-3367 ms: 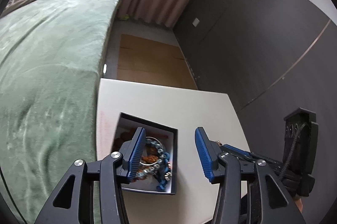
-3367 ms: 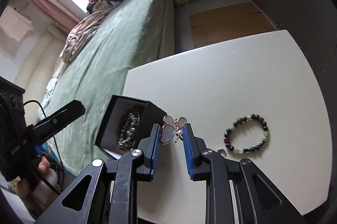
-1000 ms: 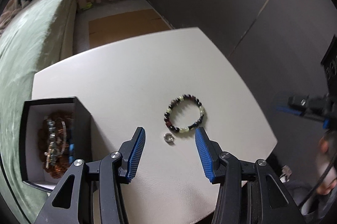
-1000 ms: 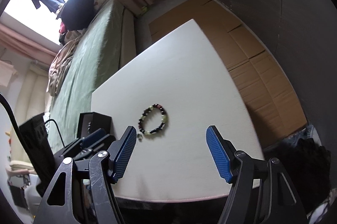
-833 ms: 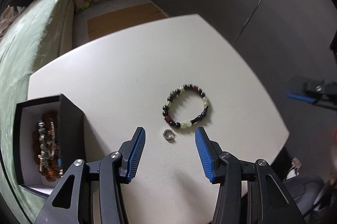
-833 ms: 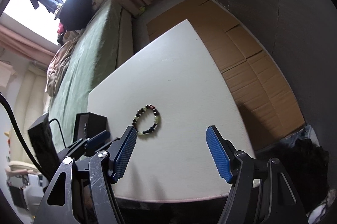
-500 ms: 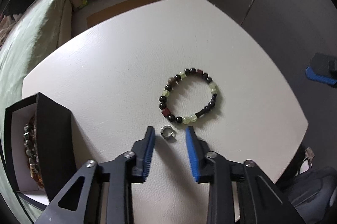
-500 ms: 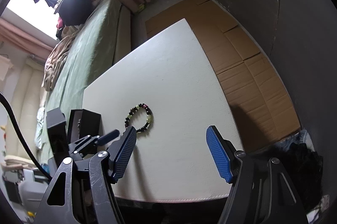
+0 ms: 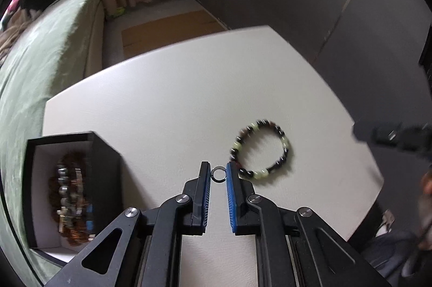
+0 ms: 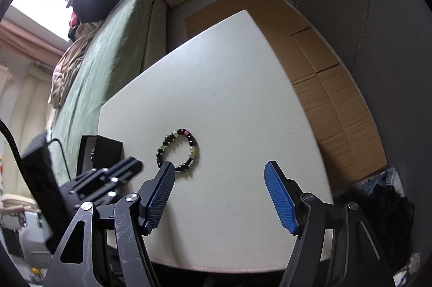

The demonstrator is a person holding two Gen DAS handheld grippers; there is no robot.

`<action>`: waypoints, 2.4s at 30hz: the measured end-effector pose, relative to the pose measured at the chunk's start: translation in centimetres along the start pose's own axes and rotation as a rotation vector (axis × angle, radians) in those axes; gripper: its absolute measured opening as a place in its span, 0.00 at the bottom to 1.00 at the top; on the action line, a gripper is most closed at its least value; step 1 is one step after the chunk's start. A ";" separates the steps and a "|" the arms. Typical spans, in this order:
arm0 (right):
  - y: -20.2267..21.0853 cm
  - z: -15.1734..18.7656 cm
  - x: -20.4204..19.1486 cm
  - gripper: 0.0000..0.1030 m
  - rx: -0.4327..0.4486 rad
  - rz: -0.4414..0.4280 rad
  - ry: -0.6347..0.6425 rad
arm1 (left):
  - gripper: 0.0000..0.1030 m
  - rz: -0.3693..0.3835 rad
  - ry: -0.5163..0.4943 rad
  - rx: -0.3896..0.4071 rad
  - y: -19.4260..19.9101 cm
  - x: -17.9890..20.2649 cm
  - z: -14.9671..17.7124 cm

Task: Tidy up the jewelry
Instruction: 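Carry the ring toward the box with left tool while right tool grasps black-green bracelet, then open the left tool over the box to drop the silver ring, then lower the black-green bracelet into the box and open the right tool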

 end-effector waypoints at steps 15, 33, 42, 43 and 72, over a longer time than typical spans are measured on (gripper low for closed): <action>-5.2 -0.8 -4.5 0.38 -0.057 0.103 0.089 | 0.12 0.031 0.104 0.096 4.5 -4.4 -0.3; -4.3 -0.3 -7.2 0.09 -0.009 0.224 0.186 | 0.12 0.045 0.201 0.166 9.1 -9.4 1.0; 0.6 1.0 -9.7 0.09 0.092 0.075 0.177 | 0.12 0.026 0.247 0.159 10.5 -11.0 1.7; 0.7 1.3 -10.0 0.09 0.099 0.069 0.177 | 0.12 0.025 0.251 0.158 10.5 -11.2 1.7; -2.1 2.6 -22.4 0.44 0.087 -0.316 0.219 | 0.61 0.021 0.472 0.237 14.6 -19.1 3.9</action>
Point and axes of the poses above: each gripper's, at about its wrist camera, not at the fingertips, and y roughly against the way its jaws point, x to its right, z to its underside, the point moved 2 cm from there along -y, roughly the way its jaws point, and after that the axes turned 2 degrees about -x, right-handed, at the moved point
